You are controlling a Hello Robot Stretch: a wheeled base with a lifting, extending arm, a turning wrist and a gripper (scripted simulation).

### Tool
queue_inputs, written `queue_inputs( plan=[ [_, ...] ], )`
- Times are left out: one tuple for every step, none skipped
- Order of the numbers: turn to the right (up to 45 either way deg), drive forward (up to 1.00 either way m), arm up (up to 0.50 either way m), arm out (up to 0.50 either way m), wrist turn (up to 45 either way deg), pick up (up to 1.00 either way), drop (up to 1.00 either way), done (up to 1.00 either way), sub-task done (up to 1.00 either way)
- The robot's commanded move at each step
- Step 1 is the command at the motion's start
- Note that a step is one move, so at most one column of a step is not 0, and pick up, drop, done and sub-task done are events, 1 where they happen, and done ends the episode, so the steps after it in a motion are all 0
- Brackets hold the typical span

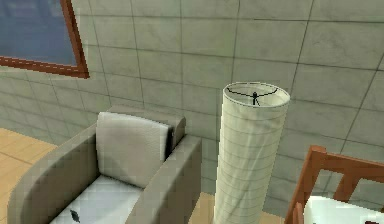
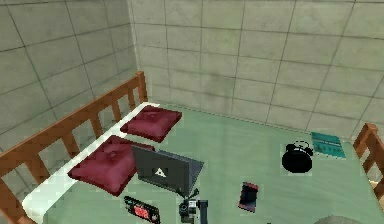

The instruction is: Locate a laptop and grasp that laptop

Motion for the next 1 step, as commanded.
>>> queue_inputs(
  plan=[
    [0.0, 0.00, 0.10, 0.00, 0.0, 0.00, 0.00, 0.00, 0.00]
  ],
)
